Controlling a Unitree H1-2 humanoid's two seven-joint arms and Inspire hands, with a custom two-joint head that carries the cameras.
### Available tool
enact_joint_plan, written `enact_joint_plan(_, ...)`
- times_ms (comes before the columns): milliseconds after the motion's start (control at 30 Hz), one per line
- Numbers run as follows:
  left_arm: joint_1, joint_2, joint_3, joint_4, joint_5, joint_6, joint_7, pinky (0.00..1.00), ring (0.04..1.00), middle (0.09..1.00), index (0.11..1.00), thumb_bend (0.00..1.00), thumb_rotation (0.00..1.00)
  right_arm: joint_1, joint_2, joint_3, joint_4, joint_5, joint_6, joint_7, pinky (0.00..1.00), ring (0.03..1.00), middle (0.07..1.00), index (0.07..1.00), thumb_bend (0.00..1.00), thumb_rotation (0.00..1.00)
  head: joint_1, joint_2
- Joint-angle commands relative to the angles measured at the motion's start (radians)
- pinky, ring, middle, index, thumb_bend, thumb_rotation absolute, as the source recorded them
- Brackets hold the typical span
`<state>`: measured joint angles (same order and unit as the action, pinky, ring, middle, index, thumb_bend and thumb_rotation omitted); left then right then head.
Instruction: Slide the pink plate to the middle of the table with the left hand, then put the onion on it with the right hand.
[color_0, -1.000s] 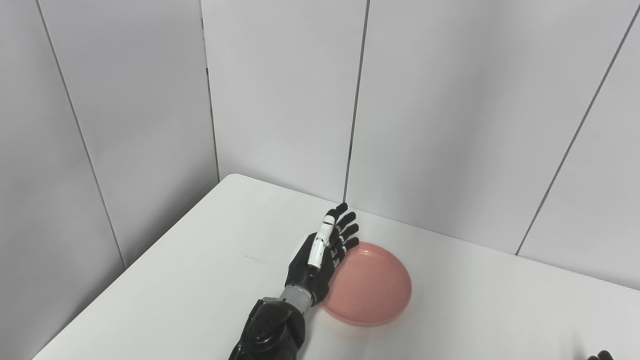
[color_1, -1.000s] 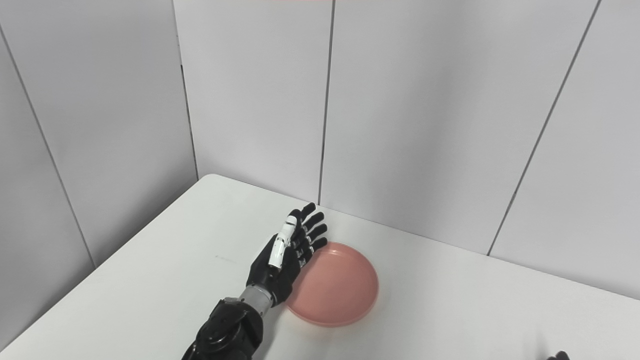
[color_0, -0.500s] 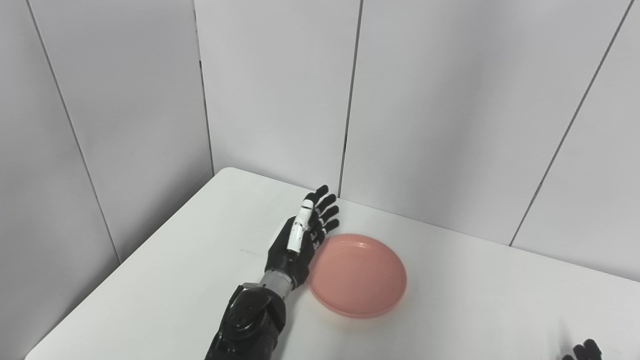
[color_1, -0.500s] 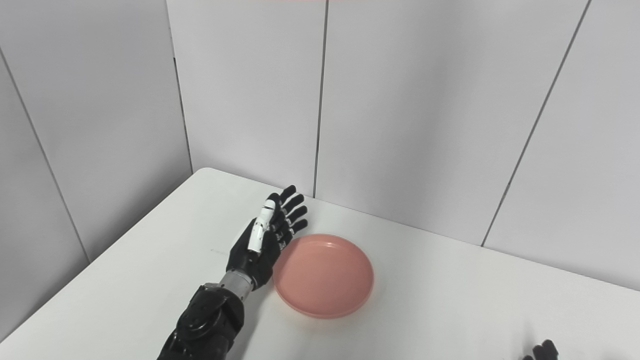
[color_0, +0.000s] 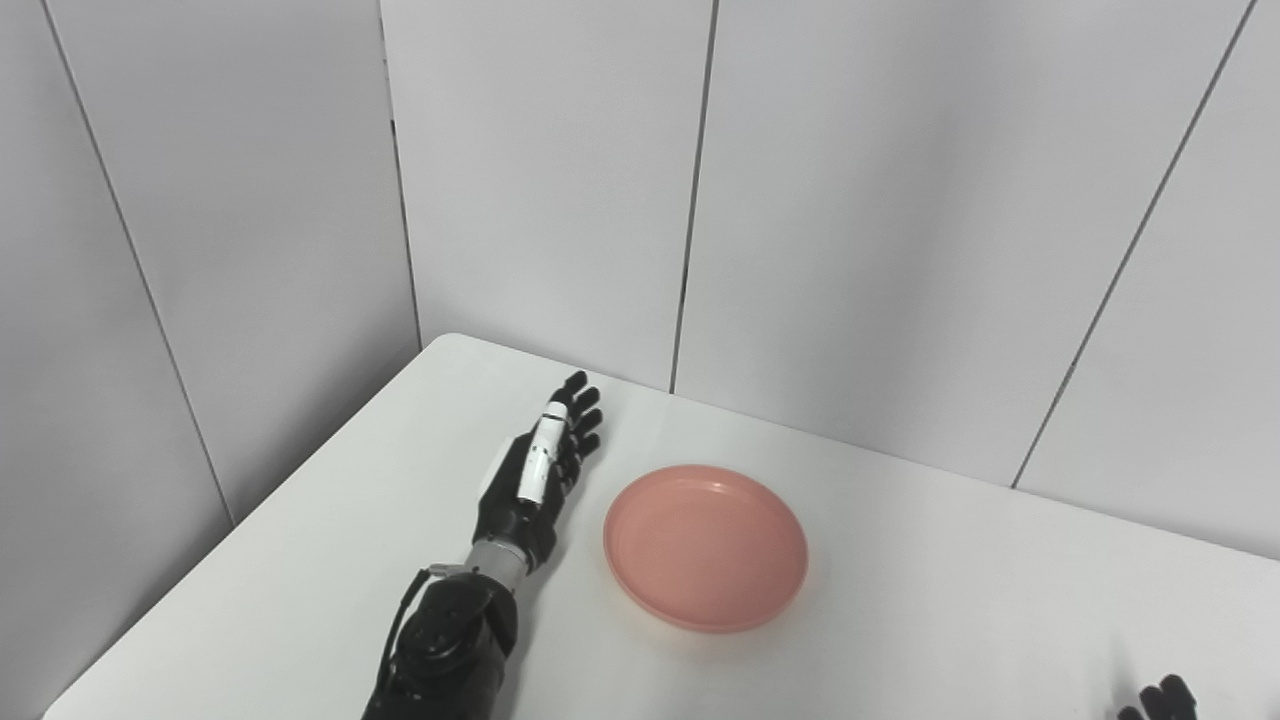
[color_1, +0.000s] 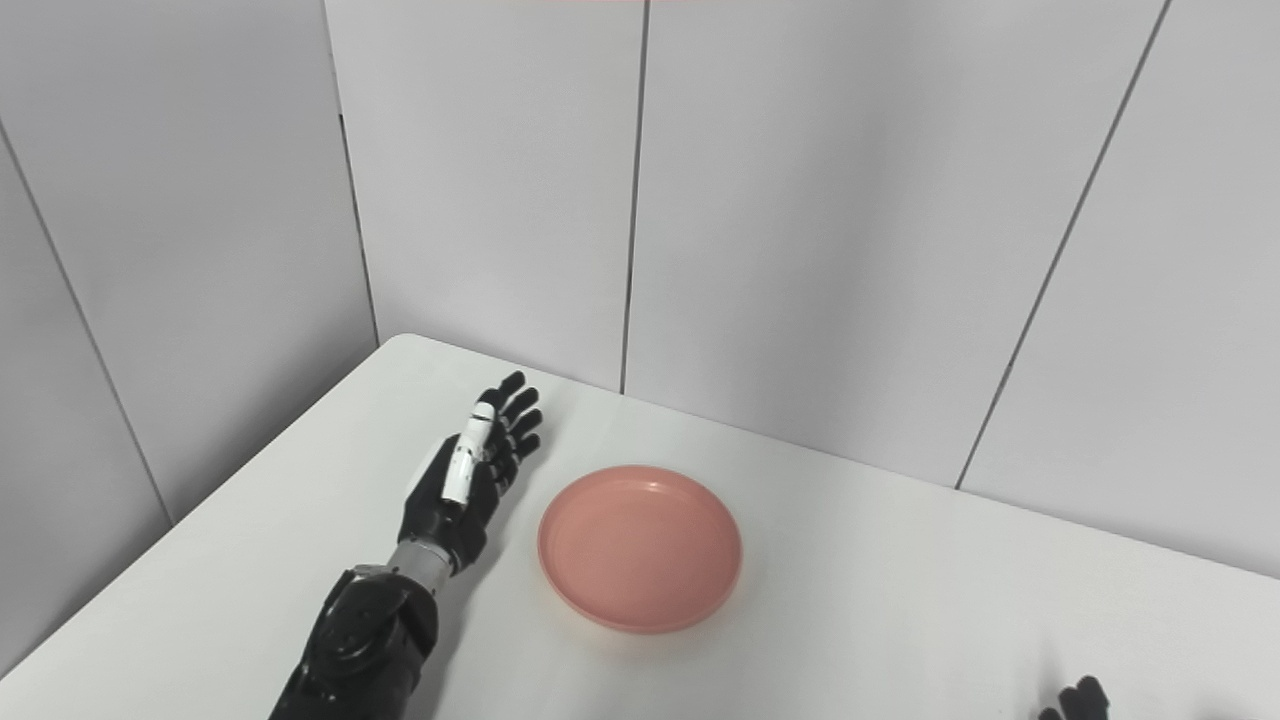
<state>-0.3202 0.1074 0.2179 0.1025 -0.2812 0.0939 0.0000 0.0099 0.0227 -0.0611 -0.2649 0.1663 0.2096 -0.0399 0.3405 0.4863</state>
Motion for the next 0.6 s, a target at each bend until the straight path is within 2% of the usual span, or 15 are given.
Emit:
enact_joint_plan(0, -0.026, 0.02, 0.005, 0.004, 0.008, -0.048, -0.009, 0.97, 0.966, 0.965, 0.94, 0.44, 1.0, -0.012, -0.001, 0.002, -0.037, -0.002, 0.003, 0.005, 1.0, 1.0, 1.0, 1.0, 0.12, 1.0, -0.001, 0.008)
enact_joint_plan(267, -0.039, 0.014, 0.013, 0.055, -0.006, -0.03, -0.008, 0.97, 0.96, 0.953, 0.929, 0.43, 1.0, -0.012, -0.001, 0.0, -0.047, 0.004, 0.023, 0.005, 1.0, 1.0, 1.0, 1.0, 0.13, 1.0, -0.002, 0.017)
enact_joint_plan(567, -0.052, -0.009, -0.002, 0.1, -0.016, -0.02, -0.023, 0.95, 0.947, 0.942, 0.917, 0.44, 1.0, -0.009, 0.001, 0.002, -0.047, 0.009, 0.009, 0.009, 1.0, 1.0, 1.0, 1.0, 0.14, 1.0, -0.014, 0.028)
